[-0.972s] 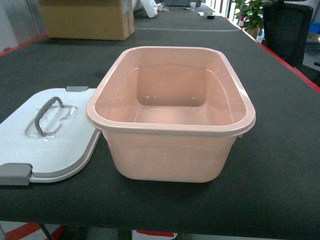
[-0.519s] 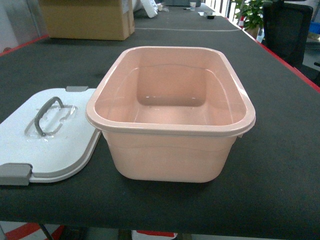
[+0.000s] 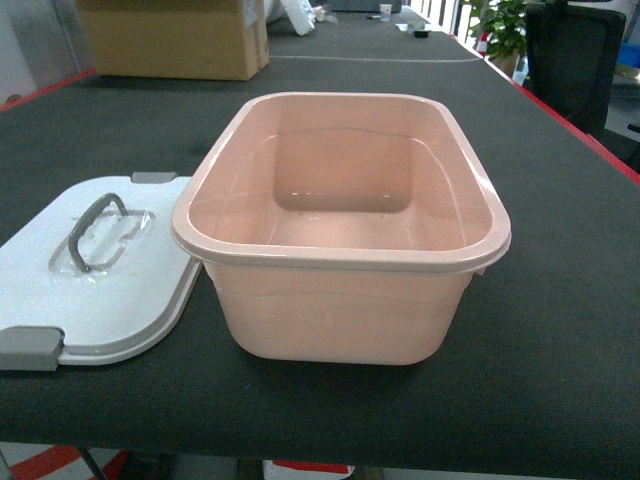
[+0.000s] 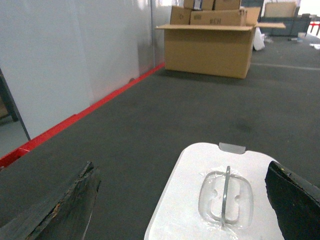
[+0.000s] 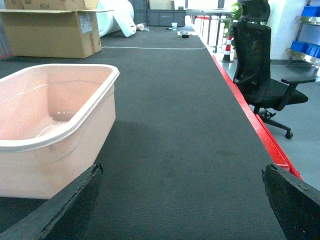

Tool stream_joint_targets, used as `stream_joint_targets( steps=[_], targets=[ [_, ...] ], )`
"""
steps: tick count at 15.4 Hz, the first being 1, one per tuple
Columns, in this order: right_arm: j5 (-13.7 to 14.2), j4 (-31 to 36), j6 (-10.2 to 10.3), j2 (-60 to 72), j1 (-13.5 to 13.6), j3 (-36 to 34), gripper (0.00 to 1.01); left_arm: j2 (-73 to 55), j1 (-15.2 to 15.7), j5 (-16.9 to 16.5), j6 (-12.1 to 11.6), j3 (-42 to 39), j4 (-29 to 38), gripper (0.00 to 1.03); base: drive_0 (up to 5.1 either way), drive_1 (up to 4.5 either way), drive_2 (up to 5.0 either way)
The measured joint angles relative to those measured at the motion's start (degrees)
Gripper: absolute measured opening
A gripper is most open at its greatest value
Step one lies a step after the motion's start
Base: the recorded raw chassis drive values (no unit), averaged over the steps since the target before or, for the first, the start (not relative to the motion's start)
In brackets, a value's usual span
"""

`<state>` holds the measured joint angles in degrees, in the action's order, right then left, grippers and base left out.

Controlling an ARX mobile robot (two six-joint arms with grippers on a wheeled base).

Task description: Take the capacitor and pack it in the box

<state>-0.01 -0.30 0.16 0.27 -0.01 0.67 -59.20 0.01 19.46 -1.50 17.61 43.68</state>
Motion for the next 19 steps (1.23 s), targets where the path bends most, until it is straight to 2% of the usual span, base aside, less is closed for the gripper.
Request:
stream_joint_targets(
  steps=[2, 3, 4, 5, 6, 9, 12, 17, 19],
  targets=[
    [-0.02, 0.00, -0.02, 0.00, 0.00, 0.00, 0.98, -17.64, 4.17, -6.56, -0.11, 7.52, 4.50, 0.98, 0.0, 0.00, 0.0],
    [0.00, 0.00, 0.00, 0.00, 0.00, 0.00, 0.98, -24.65, 5.99, -10.12, -0.02, 11.98, 4.31, 0.98, 0.0, 0.00, 0.0],
    [0.00, 0.00, 0.00, 0.00, 0.00, 0.00, 0.98, -30.82, 7.10, -13.27, -0.07, 16.28, 4.13, 0.98, 0.0, 0.00, 0.0],
    [0.00, 0.00, 0.00, 0.00, 0.00, 0.00, 0.98, -40.19, 7.89, -19.10, -0.59, 21.84, 4.11, 0.98, 0.0, 0.00, 0.0],
    [0.00, 0.00, -0.02, 0.00, 0.00, 0.00, 0.98, -43.85, 7.65, -21.64, -1.27, 23.32, 4.33, 0.98, 0.0, 0.00, 0.0],
    [0.00, 0.00, -0.02, 0.00, 0.00, 0.00, 0.98, -49.05, 6.75, -22.53, -1.86, 24.55, 4.87, 0.98, 0.0, 0.00, 0.0],
    [0.00, 0.00, 0.00, 0.00, 0.00, 0.00, 0.98, -58.55, 6.05, -25.20, -3.26, 26.86, 11.19, 0.98, 0.0, 0.00, 0.0],
    [0.00, 0.00, 0.00, 0.00, 0.00, 0.00, 0.98, -67.84, 5.70, -25.22, -5.01, 31.43, 18.60, 0.98, 0.0, 0.00, 0.0],
    [0.00, 0.00, 0.00, 0.00, 0.00, 0.00, 0.98, -68.28, 6.10, -25.40, -4.96, 32.11, 21.07, 0.96, 0.0, 0.00, 0.0]
  ],
)
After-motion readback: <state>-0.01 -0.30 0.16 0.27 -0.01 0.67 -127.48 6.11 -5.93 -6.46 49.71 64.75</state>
